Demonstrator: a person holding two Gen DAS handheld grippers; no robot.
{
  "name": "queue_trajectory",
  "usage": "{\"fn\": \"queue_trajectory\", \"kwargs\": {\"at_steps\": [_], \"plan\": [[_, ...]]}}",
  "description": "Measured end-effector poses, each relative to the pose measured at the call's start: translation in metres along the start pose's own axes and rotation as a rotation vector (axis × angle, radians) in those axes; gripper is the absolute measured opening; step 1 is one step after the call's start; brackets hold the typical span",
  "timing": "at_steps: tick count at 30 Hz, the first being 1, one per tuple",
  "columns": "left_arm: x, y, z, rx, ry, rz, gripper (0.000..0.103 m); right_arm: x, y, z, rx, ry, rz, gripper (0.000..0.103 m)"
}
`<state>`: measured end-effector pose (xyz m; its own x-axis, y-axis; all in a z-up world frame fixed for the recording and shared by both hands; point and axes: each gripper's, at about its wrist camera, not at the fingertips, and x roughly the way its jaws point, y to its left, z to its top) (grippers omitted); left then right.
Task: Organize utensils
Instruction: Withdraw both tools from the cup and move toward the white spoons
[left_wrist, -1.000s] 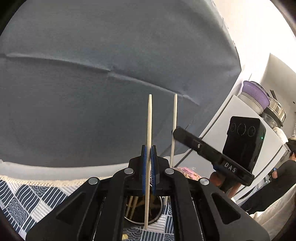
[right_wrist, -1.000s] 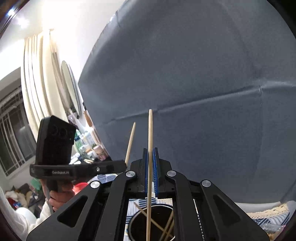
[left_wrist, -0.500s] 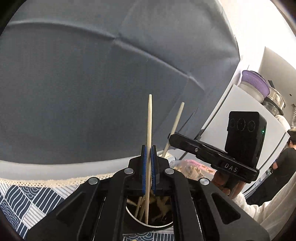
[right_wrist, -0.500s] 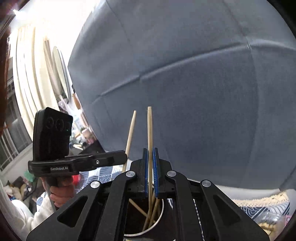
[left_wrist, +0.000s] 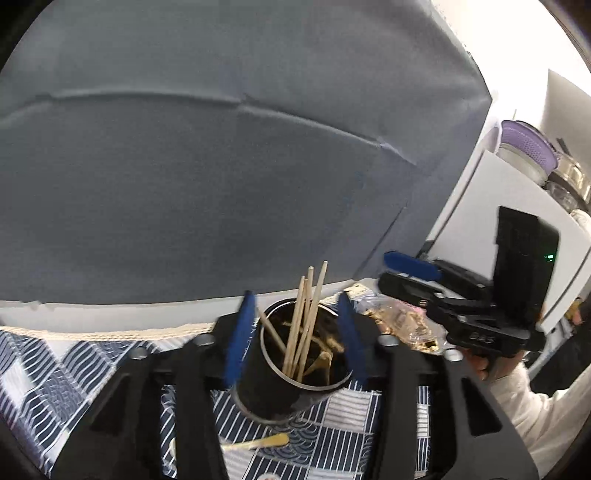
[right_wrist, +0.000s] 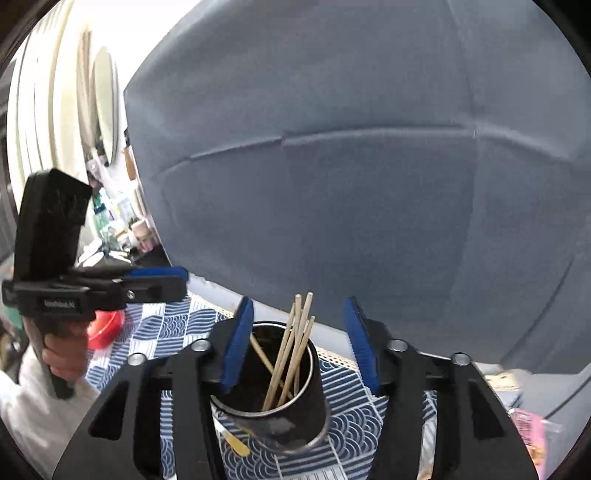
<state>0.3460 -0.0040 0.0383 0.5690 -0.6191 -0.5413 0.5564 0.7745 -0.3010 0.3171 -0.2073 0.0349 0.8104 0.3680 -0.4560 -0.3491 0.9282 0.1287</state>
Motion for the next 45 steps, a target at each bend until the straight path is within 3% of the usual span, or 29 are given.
{"fn": "queue_trajectory", "kwargs": {"at_steps": [2, 8, 12, 18, 26, 36, 45], "plan": [[-0.013, -0.004, -0.001, -0.002, 0.004, 0.038, 0.068, -0.014, 0.009, 0.003, -0.033, 0.007, -0.039, 0.056], [-0.05, -0.015, -0.013, -0.004, 0.016, 0.145, 0.086, -0.061, 0.025, 0.005, -0.057, 0.008, -0.055, 0.061], [-0.076, -0.031, -0.021, 0.0, 0.014, 0.19, 0.095, -0.088, 0.031, 0.004, -0.053, 0.003, -0.073, 0.072], [-0.107, -0.055, -0.036, 0.016, 0.022, 0.264, 0.097, -0.13, 0.043, -0.009, -0.042, -0.009, -0.08, 0.084], [-0.132, -0.065, -0.066, -0.012, 0.066, 0.342, 0.097, -0.156, 0.063, -0.033, -0.057, 0.031, -0.104, 0.087], [-0.154, -0.058, -0.113, -0.067, 0.133, 0.39, 0.097, -0.157, 0.079, -0.061, -0.078, 0.123, -0.084, 0.09], [-0.156, -0.038, -0.161, -0.133, 0.214, 0.437, 0.097, -0.125, 0.084, -0.088, -0.045, 0.247, -0.084, 0.09]]}}
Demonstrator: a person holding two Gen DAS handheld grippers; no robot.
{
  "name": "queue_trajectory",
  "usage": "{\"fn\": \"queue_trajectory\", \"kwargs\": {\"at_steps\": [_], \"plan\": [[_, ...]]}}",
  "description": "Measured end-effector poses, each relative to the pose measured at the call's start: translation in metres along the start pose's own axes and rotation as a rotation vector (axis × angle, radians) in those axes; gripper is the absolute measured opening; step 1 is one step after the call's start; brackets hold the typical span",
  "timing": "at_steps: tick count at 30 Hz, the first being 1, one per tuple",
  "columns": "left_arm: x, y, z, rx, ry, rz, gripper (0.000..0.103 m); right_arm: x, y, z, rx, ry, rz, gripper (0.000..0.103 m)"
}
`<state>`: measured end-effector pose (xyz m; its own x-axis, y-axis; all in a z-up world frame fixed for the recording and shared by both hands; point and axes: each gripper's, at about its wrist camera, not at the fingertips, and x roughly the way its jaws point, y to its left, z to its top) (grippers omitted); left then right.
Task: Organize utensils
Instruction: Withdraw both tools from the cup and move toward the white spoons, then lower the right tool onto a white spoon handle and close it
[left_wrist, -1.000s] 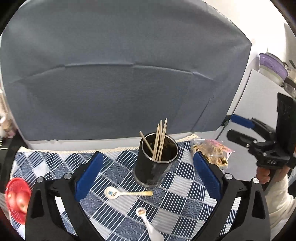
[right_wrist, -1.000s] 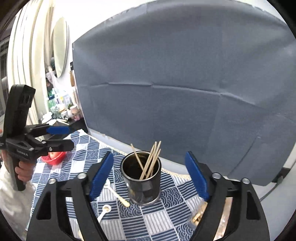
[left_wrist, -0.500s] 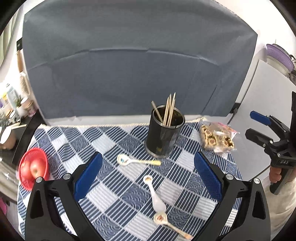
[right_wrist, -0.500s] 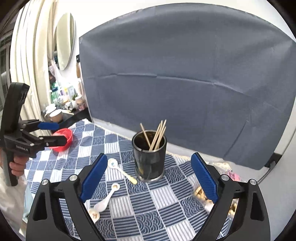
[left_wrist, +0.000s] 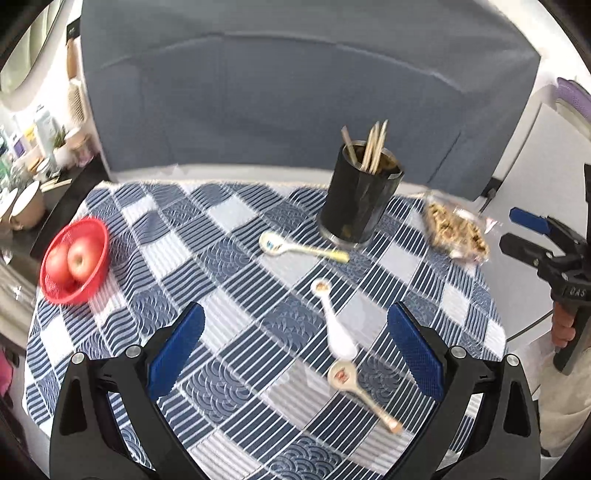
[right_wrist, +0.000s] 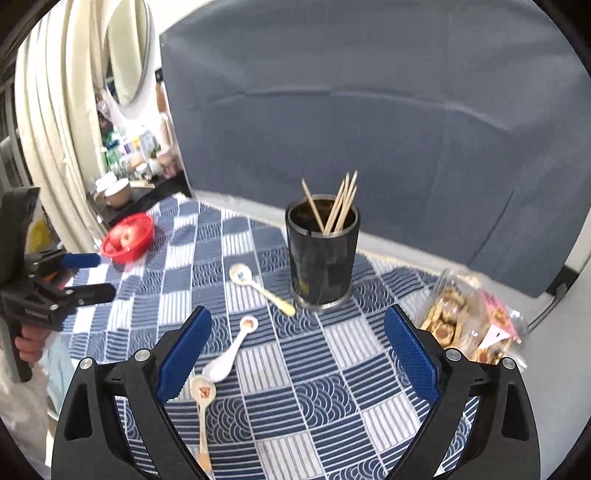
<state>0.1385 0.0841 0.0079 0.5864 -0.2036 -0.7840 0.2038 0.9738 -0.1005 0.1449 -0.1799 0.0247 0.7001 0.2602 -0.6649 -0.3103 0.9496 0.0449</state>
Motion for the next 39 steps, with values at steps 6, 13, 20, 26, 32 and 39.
{"fn": "queue_trajectory", "kwargs": {"at_steps": [6, 13, 20, 26, 32, 39], "plan": [[0.014, 0.007, -0.033, 0.018, 0.084, 0.066, 0.097, 0.031, 0.012, -0.012, -0.019, 0.096, 0.002, 0.09], [0.027, 0.016, -0.055, -0.008, 0.148, 0.059, 0.097, 0.078, 0.025, -0.026, -0.009, 0.206, 0.038, 0.09], [0.047, 0.026, -0.061, -0.01, 0.211, 0.041, 0.097, 0.136, 0.04, -0.03, -0.013, 0.307, 0.041, 0.09], [0.065, 0.033, -0.058, 0.016, 0.271, 0.011, 0.097, 0.182, 0.05, -0.03, 0.02, 0.386, 0.054, 0.089], [0.079, 0.038, -0.059, 0.05, 0.309, -0.002, 0.097, 0.222, 0.068, -0.033, 0.028, 0.45, 0.019, 0.087], [0.085, 0.05, -0.056, 0.077, 0.317, -0.003, 0.097, 0.252, 0.088, -0.043, 0.008, 0.519, -0.041, 0.067]]}}
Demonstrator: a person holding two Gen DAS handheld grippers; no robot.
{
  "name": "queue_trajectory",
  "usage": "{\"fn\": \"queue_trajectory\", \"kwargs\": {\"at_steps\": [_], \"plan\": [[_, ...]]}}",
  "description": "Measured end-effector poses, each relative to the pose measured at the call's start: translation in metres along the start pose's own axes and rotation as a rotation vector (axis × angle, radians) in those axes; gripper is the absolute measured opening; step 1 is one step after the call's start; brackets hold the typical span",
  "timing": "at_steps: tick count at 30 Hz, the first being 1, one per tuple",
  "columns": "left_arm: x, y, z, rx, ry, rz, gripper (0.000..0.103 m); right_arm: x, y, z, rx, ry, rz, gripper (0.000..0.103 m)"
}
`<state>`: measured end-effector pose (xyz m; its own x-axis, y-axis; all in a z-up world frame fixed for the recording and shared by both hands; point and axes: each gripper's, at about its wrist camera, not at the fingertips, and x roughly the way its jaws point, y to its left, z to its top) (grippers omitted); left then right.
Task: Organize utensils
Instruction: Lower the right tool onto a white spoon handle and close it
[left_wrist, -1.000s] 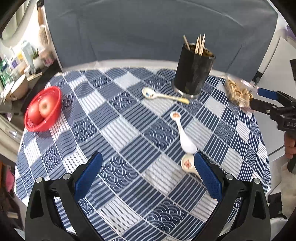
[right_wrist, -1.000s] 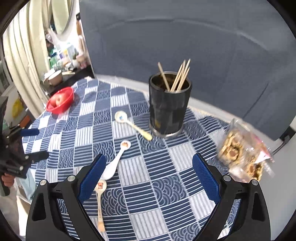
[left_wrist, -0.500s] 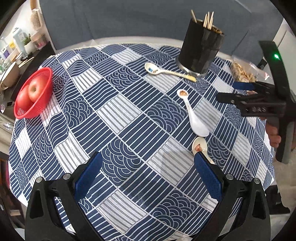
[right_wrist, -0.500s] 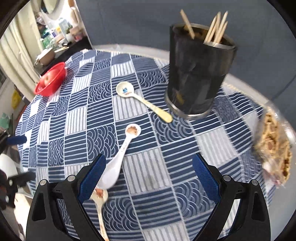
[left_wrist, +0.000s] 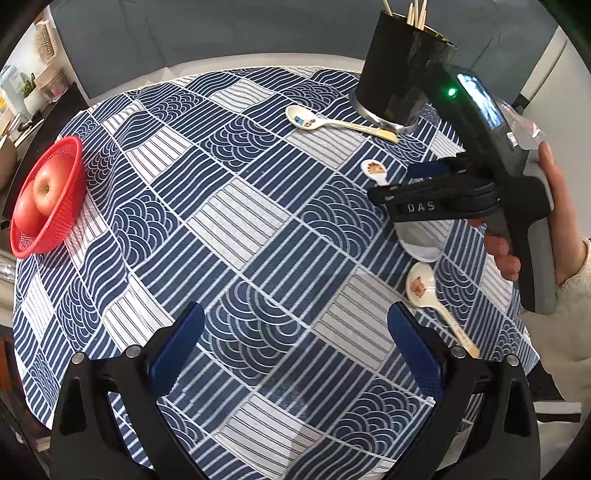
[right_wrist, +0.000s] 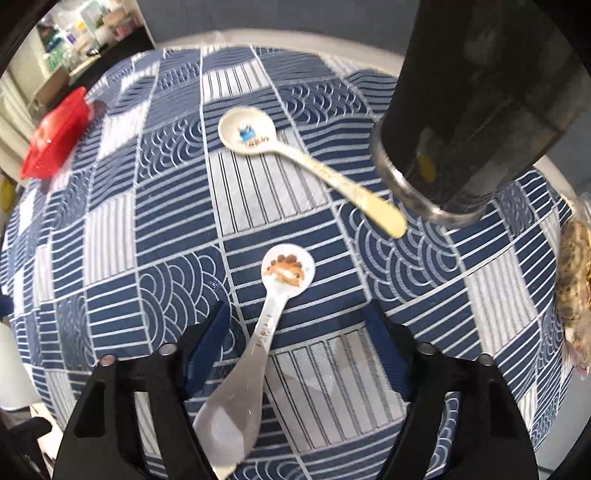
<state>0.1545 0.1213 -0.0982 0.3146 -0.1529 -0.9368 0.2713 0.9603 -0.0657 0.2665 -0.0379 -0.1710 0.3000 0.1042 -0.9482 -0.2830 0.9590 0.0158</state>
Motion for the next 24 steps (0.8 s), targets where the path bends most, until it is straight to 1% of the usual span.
{"fn": "queue_trajectory", "kwargs": {"at_steps": [2, 4, 5, 6, 7, 8, 12, 17, 19, 24], "plan": [[0.001, 0.004, 0.001, 0.001, 0.001, -0.005, 0.097, 0.0, 0.003, 0.0, 0.002, -0.002, 0.007, 0.063], [0.003, 0.006, 0.003, 0.003, 0.001, -0.011, 0.097, -0.004, 0.004, -0.002, -0.004, -0.02, 0.012, 0.048], [0.004, 0.007, 0.005, 0.003, 0.001, -0.011, 0.097, -0.006, 0.004, -0.004, 0.0, -0.026, 0.016, 0.028], [0.006, 0.006, 0.006, 0.005, 0.002, -0.014, 0.097, -0.007, 0.002, -0.005, 0.01, -0.03, 0.022, 0.015], [0.008, 0.004, 0.007, 0.011, 0.002, -0.024, 0.097, -0.008, -0.001, -0.008, 0.025, -0.035, 0.03, 0.012], [0.009, 0.003, 0.008, 0.018, 0.001, -0.034, 0.097, -0.008, -0.005, -0.009, 0.042, -0.039, 0.048, 0.011], [0.018, -0.01, 0.014, 0.05, 0.008, -0.081, 0.097, -0.008, -0.028, -0.014, 0.172, -0.034, 0.185, 0.01], [0.034, -0.027, 0.023, 0.073, 0.031, -0.158, 0.097, -0.004, -0.052, -0.021, 0.32, -0.046, 0.347, 0.01], [0.039, -0.035, 0.025, 0.089, 0.032, -0.181, 0.097, -0.002, -0.056, -0.024, 0.363, -0.055, 0.39, 0.01], [0.055, -0.055, 0.039, 0.118, 0.044, -0.237, 0.097, 0.0, -0.063, -0.025, 0.416, -0.068, 0.442, 0.01]]}}
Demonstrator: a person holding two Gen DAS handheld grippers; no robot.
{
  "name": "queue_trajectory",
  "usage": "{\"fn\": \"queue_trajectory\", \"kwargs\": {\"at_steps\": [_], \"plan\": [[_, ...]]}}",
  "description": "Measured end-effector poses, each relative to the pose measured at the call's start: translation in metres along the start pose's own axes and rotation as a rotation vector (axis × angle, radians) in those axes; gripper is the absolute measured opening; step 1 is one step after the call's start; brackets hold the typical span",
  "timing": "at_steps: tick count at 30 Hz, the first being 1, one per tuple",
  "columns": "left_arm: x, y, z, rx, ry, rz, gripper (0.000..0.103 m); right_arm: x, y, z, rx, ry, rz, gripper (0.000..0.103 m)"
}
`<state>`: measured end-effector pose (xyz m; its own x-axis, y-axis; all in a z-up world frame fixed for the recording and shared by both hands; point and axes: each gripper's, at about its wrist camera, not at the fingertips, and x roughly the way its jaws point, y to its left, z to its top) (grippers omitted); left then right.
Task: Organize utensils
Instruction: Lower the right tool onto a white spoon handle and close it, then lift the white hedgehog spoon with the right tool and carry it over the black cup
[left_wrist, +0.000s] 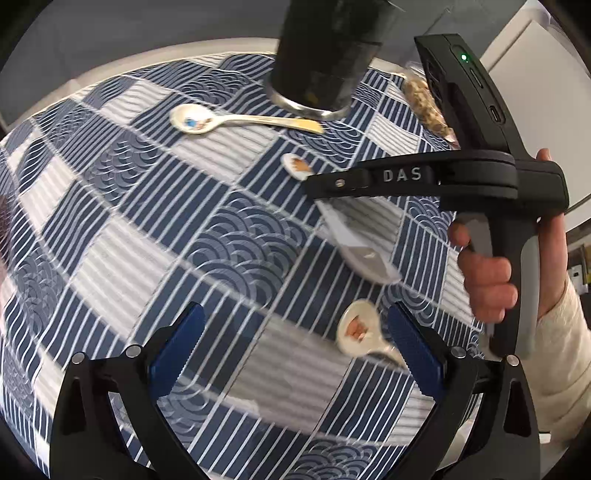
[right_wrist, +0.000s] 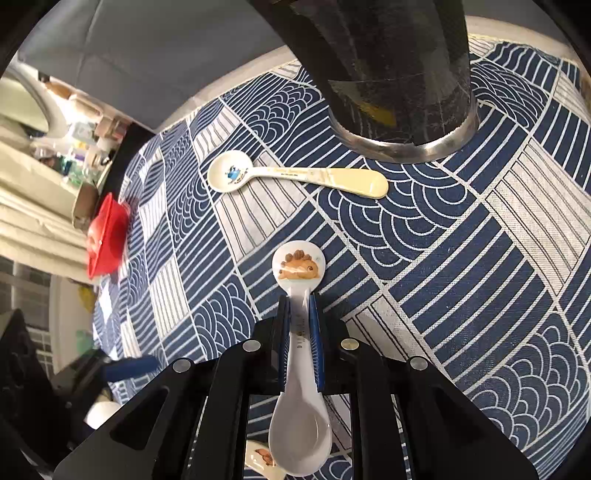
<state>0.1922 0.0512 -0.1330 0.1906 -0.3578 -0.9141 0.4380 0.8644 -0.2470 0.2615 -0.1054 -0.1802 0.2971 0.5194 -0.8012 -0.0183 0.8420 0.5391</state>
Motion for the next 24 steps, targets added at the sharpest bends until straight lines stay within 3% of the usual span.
{"fn": "queue_trajectory", "kwargs": {"at_steps": [6, 12, 14, 15, 16, 20, 24], "plan": [[0.021, -0.006, 0.02, -0.026, 0.029, -0.057, 0.091, 0.0, -0.008, 0.003, 0.053, -0.008, 0.052, 0.01], [0.042, -0.01, 0.026, -0.052, 0.057, -0.106, 0.077, -0.001, -0.027, 0.004, 0.157, -0.02, 0.143, 0.01], [0.045, -0.011, 0.029, -0.068, 0.06, -0.138, 0.046, 0.001, -0.033, 0.004, 0.199, -0.019, 0.185, 0.01], [0.047, -0.01, 0.031, -0.076, 0.063, -0.134, 0.038, 0.001, -0.036, 0.004, 0.215, -0.019, 0.203, 0.01], [0.049, -0.01, 0.032, -0.08, 0.069, -0.125, 0.022, 0.001, -0.039, 0.004, 0.232, -0.018, 0.22, 0.01], [0.048, -0.005, 0.034, -0.124, 0.082, -0.095, 0.014, 0.001, -0.045, 0.003, 0.257, -0.005, 0.248, 0.01], [0.035, -0.012, 0.032, -0.1, 0.065, -0.063, 0.013, -0.009, -0.04, 0.003, 0.227, -0.002, 0.267, 0.01]]}}
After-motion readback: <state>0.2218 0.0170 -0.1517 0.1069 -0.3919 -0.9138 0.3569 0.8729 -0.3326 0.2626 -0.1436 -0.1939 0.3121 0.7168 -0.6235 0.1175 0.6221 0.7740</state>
